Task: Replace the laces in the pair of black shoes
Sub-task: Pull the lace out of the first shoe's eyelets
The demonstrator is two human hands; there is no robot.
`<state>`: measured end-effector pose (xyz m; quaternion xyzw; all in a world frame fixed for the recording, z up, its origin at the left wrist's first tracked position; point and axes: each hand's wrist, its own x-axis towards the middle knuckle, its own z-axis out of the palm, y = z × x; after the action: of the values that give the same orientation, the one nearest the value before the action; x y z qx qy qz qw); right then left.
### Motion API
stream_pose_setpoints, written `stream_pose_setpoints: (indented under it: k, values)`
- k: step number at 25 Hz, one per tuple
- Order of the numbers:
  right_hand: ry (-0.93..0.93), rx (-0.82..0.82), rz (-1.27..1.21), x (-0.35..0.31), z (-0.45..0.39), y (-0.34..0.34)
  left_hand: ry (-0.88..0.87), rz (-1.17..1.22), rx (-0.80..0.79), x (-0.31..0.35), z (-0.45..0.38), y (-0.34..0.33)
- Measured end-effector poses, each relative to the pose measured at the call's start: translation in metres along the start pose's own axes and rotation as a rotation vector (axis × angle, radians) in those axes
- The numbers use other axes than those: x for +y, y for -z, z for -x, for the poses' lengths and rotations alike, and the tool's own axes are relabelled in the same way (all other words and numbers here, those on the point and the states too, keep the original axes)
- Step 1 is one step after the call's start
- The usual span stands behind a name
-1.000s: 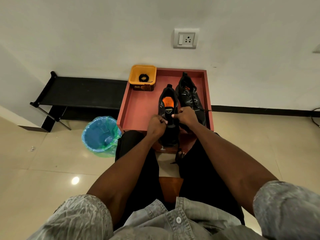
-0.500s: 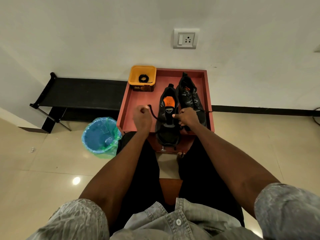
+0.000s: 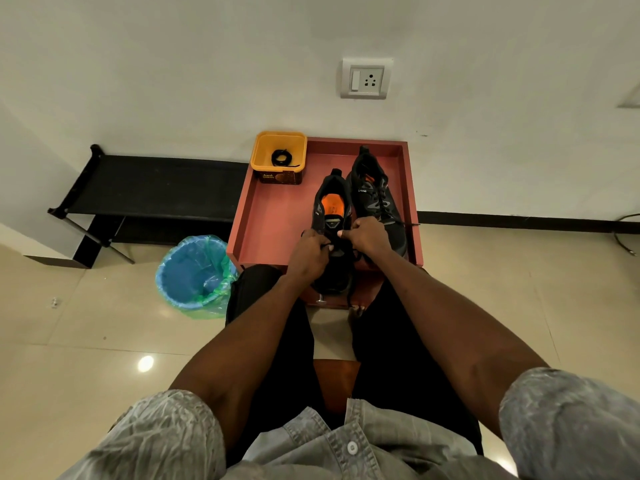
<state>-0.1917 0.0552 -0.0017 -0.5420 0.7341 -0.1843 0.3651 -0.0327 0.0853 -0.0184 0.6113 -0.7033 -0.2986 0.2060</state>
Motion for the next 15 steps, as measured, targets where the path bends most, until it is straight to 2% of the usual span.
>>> stream_pose_setpoints:
  k: [2, 4, 7, 9, 10, 11, 12, 15]
  values:
    - [0.001, 0.005, 0.022, -0.001, -0.001, 0.002, 0.131, 0.15, 0.193, -0.002, 0.005, 0.007]
    - [0.0, -0.014, 0.045, -0.001, -0.004, 0.004, 0.278, 0.297, 0.468, -0.003, 0.003, 0.022]
    - [-0.01, -0.021, 0.052, -0.001, -0.005, 0.006, 0.628, 0.723, 0.928, -0.018, -0.022, 0.06]
    - [-0.008, -0.022, 0.055, -0.001, -0.004, 0.006, 0.798, 0.906, 1.057, -0.026, -0.033, 0.075]
    - [-0.006, -0.026, 0.059, 0.0, -0.004, 0.005, 0.776, 0.868, 1.019, -0.026, -0.035, 0.072]
    - [-0.003, -0.03, 0.06, 0.0, -0.004, 0.004, 0.684, 0.769, 0.932, -0.021, -0.033, 0.063]
    - [-0.004, -0.031, 0.056, 0.0, -0.005, 0.004, 0.561, 0.627, 0.783, -0.014, -0.029, 0.049]
    - [0.006, -0.029, 0.061, 0.0, -0.005, 0.004, 0.172, 0.212, 0.202, 0.003, -0.012, 0.006]
